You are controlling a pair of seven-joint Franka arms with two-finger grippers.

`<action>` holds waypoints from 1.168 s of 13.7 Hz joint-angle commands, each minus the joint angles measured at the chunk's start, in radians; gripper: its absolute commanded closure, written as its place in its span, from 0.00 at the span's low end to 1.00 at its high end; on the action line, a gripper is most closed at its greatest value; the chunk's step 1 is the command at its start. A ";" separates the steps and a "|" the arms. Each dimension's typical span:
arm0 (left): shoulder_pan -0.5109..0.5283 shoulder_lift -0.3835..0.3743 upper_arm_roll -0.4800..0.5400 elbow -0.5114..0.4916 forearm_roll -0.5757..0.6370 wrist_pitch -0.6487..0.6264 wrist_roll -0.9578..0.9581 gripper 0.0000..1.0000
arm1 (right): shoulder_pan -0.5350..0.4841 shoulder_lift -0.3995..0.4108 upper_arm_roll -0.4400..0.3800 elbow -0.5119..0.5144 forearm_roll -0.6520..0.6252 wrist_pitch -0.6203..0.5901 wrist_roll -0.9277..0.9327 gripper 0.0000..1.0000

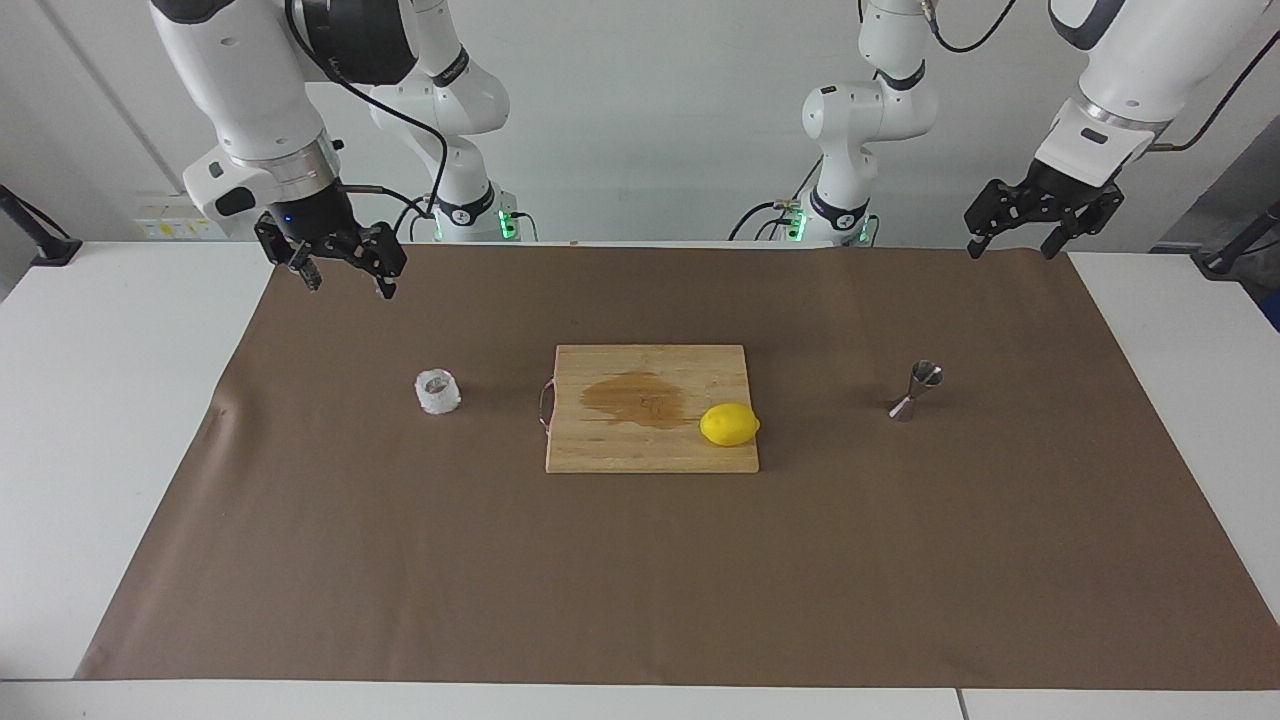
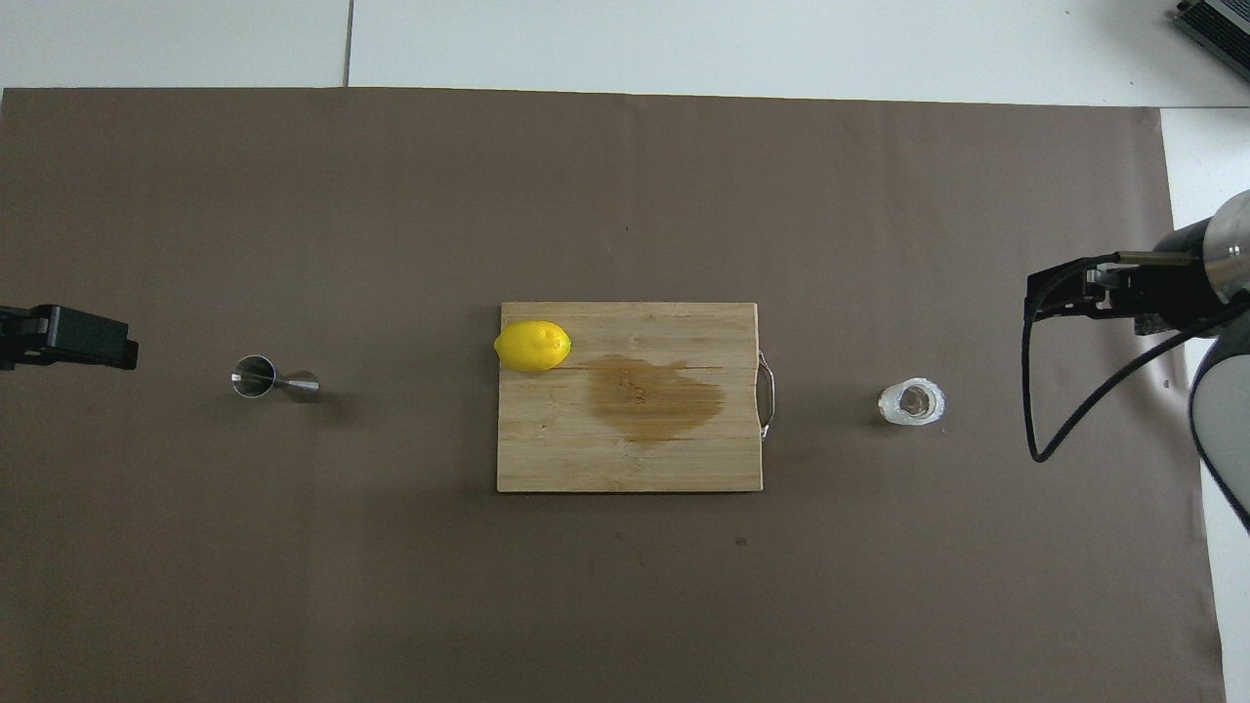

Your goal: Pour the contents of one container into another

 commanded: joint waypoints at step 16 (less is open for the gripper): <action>0.153 0.056 0.007 -0.238 -0.262 0.129 -0.249 0.00 | -0.014 -0.022 0.005 -0.021 0.025 -0.004 -0.030 0.00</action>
